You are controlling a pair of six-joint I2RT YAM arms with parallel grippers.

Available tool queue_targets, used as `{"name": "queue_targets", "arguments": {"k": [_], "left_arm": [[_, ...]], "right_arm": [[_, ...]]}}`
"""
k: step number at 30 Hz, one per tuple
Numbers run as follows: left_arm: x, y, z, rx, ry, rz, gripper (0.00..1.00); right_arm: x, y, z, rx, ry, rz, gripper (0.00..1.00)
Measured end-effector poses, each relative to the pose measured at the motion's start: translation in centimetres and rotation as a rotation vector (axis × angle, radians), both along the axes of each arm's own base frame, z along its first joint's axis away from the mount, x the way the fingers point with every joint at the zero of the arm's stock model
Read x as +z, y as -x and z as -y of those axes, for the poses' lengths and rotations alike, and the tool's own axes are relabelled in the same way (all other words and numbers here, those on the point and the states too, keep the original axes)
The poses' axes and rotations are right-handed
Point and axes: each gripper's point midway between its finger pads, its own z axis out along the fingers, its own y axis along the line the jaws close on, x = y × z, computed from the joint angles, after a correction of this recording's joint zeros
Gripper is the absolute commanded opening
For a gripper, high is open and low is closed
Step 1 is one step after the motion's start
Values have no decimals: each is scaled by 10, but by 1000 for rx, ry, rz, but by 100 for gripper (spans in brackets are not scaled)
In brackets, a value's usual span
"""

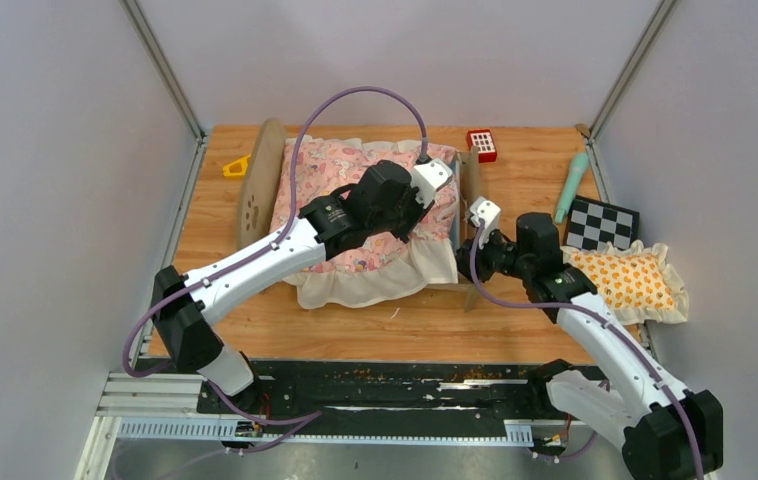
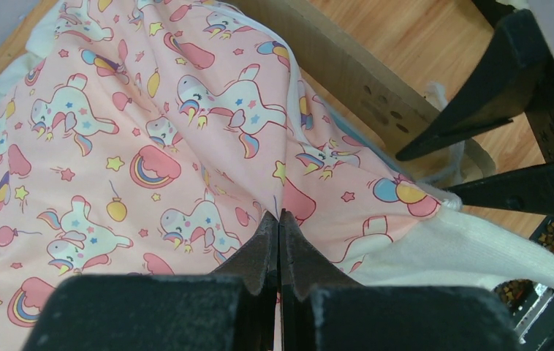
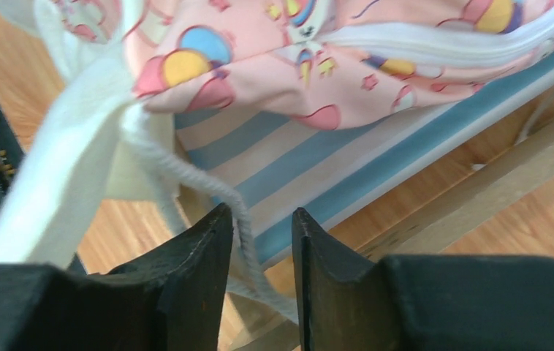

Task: Set up the pet bed
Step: Cross the ropes on the bed frame.

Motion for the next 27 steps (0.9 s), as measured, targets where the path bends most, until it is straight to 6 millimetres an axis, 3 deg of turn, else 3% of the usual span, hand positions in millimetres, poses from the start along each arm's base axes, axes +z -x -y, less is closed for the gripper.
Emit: {"name": "queue_targets", "arguments": {"k": [5, 9, 15, 19, 23, 27], "left_arm": [[0, 0, 0, 0, 0, 0, 0], [0, 0, 0, 0, 0, 0, 0], [0, 0, 0, 0, -1, 0, 0], [0, 0, 0, 1, -1, -1, 0], [0, 0, 0, 1, 0, -1, 0], [0, 0, -1, 1, 0, 0, 0]], "right_arm": [[-1, 18, -2, 18, -29, -40, 10], [-2, 28, -9, 33, -64, -95, 4], [0, 53, -23, 69, -119, -209, 0], [12, 68, -30, 75, -179, -283, 0], [28, 77, -37, 81, -249, -346, 0], [30, 74, -39, 43, -272, -407, 0]]}}
